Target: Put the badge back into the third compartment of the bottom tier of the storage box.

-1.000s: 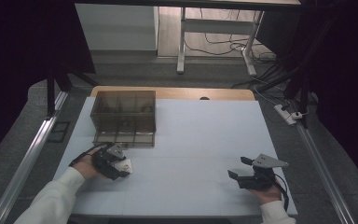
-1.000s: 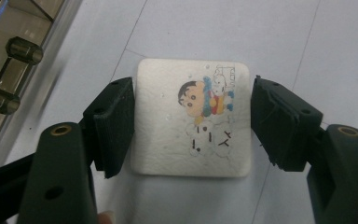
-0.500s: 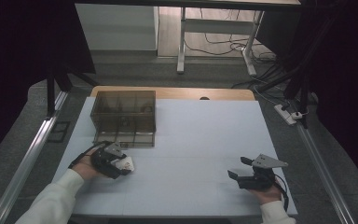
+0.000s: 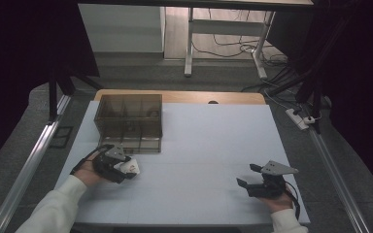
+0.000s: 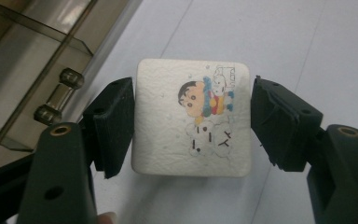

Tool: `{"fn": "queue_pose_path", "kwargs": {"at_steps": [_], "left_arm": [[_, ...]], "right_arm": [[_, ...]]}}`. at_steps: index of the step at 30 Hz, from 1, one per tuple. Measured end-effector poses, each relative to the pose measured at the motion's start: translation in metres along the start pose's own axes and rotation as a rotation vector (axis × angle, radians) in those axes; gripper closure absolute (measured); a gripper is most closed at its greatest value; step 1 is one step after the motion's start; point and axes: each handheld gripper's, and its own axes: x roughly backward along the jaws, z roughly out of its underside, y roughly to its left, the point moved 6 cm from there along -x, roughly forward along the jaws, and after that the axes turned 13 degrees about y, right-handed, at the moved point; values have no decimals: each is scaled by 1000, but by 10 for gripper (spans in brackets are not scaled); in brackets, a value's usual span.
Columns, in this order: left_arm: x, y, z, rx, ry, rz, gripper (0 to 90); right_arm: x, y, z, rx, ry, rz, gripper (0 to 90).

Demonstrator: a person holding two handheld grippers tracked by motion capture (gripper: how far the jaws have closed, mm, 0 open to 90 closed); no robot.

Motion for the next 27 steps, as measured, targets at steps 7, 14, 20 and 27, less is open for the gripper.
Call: {"fn": "queue_pose_path", "kwargs": {"at_steps": [7, 14, 20, 27], "left_arm": [[2, 1, -3, 8, -19, -6, 326], [5, 3, -10, 2, -28, -21, 326], [11, 5, -17, -7, -44, -31, 326], [16, 7, -26, -17, -52, -42, 326]], "right_arm": [[0, 1, -1, 4, -11, -10, 197], [1, 0, -1, -11, -18, -28, 193], [2, -2, 0, -24, -30, -38, 193], [0, -1, 0, -15, -18, -36, 193]]}}
